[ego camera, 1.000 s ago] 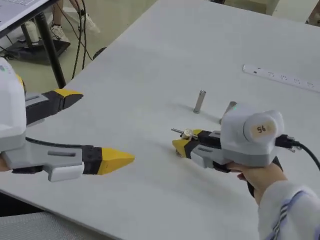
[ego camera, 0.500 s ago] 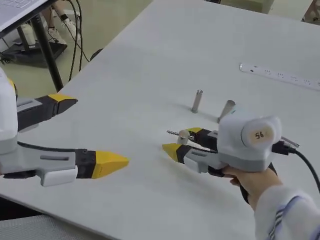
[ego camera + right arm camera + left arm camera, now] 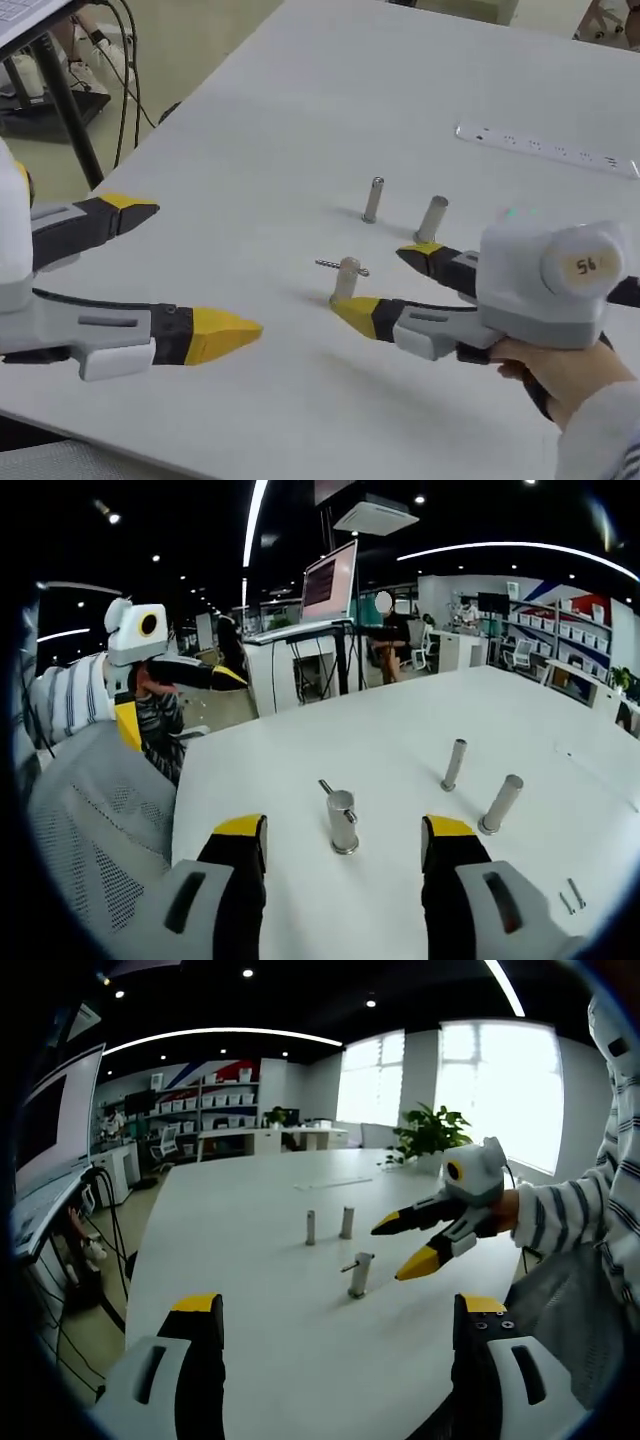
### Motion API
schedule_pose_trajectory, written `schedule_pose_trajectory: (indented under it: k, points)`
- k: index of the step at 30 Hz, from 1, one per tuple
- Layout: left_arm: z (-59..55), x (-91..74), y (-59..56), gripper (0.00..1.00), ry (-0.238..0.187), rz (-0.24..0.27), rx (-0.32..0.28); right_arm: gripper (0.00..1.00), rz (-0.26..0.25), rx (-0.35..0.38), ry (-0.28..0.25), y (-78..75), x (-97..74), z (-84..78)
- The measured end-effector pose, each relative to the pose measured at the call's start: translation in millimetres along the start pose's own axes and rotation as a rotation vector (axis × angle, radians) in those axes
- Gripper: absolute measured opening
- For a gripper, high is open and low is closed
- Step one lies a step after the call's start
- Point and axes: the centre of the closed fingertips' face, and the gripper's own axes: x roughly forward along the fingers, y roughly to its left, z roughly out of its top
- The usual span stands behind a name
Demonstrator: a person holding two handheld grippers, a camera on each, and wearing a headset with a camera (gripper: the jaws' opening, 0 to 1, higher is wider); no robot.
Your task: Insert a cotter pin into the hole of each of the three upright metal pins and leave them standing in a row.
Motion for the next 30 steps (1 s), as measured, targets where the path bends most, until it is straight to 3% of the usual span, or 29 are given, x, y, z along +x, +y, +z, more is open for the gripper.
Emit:
schedule_pose_trajectory:
  k: [7, 13, 18, 25, 26, 27, 30]
  points:
    - [1.8, 12.7, -18.9, 0.94, 0.029, -0.067, 0.034, 0.73, -0.069, 0.103, -0.073, -1.0, -38.8, 7.1]
    - [2.6, 20.2, -19.0, 0.94, 0.051, -0.092, 0.056, 0.81, -0.125, 0.168, -0.092, -5.3, -67.2, 5.6]
    - [-2.3, 24.9, -22.1, 0.94, 0.087, -0.129, 0.065, 0.90, -0.227, 0.205, -0.104, -21.4, -93.8, 3.0]
    - [-1.2, 31.0, -18.4, 0.94, 0.091, -0.151, 0.063, 0.95, -0.263, 0.245, -0.081, -23.9, -117.9, -7.8]
    - [-0.7, 31.9, -17.9, 0.94, 0.093, -0.154, 0.066, 0.97, -0.275, 0.244, -0.071, -24.6, -120.0, -10.4]
    - [-0.1, 32.7, -17.6, 0.94, 0.093, -0.158, 0.069, 0.98, -0.328, 0.206, -0.045, -31.3, -125.7, -17.4]
    - [4.5, 35.1, -16.6, 0.94, 0.071, -0.161, 0.091, 0.98, -0.305, 0.219, -0.001, -25.0, -124.7, -29.1]
